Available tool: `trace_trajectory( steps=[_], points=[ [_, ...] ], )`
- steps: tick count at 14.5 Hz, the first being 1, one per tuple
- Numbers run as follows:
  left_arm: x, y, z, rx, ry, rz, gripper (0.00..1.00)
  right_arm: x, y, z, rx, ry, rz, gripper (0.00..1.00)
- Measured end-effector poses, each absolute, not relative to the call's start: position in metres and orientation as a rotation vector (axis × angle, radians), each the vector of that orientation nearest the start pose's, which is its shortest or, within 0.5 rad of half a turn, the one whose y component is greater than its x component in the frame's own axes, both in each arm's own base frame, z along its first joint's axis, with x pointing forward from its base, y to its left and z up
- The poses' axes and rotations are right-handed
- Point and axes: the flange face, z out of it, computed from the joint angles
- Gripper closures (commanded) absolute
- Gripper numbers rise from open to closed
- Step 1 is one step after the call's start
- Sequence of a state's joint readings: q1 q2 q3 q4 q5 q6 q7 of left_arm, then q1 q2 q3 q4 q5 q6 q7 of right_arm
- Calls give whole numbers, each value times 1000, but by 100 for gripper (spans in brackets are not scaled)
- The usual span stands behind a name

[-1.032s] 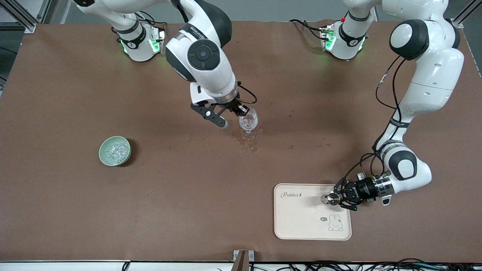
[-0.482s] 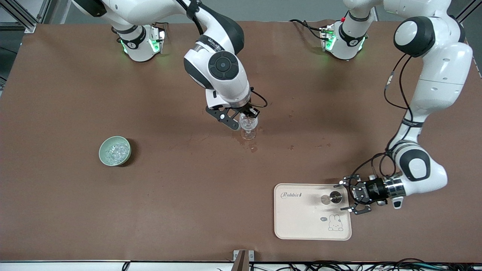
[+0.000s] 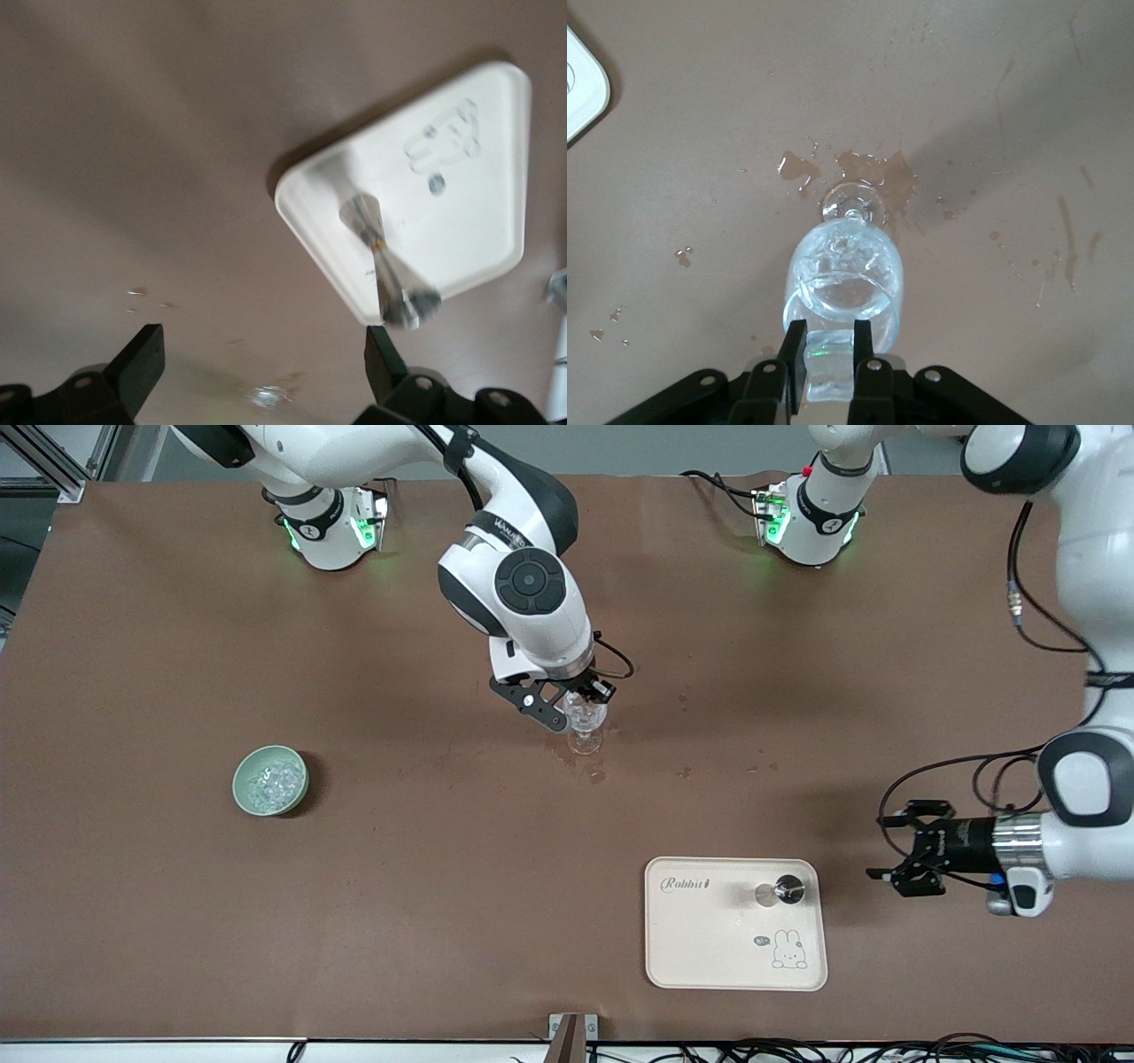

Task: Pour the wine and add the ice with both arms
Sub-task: 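Drop the ice into the glass with the right gripper while the left gripper withdraws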

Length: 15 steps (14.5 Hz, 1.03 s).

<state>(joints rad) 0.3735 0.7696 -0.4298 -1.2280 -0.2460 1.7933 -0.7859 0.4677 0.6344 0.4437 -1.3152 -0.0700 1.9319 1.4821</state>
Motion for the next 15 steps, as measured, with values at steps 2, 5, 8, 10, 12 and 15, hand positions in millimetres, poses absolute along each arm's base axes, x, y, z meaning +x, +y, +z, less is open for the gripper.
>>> trace_trajectory(
  steps=[2, 5, 8, 10, 12, 15],
  points=[
    [716, -9, 415, -3276, -1096, 400, 0, 504, 522, 392, -2877, 937, 251, 93],
    [688, -52, 509, -3247, -599, 112, 0, 505, 522, 389, -2879, 940, 256, 93],
    [656, -68, 568, -3214, -228, 29, 0, 507, 520, 389, -2880, 947, 252, 93],
    [639, -67, 594, -3188, -57, 2, 0, 508, 519, 388, -2885, 945, 245, 90],
    [622, -70, 611, -3137, 45, -21, 0, 507, 519, 388, -2891, 945, 247, 89],
    [587, -79, 629, -3109, 88, -9, 0, 505, 518, 386, -2909, 946, 261, 88]
  ],
)
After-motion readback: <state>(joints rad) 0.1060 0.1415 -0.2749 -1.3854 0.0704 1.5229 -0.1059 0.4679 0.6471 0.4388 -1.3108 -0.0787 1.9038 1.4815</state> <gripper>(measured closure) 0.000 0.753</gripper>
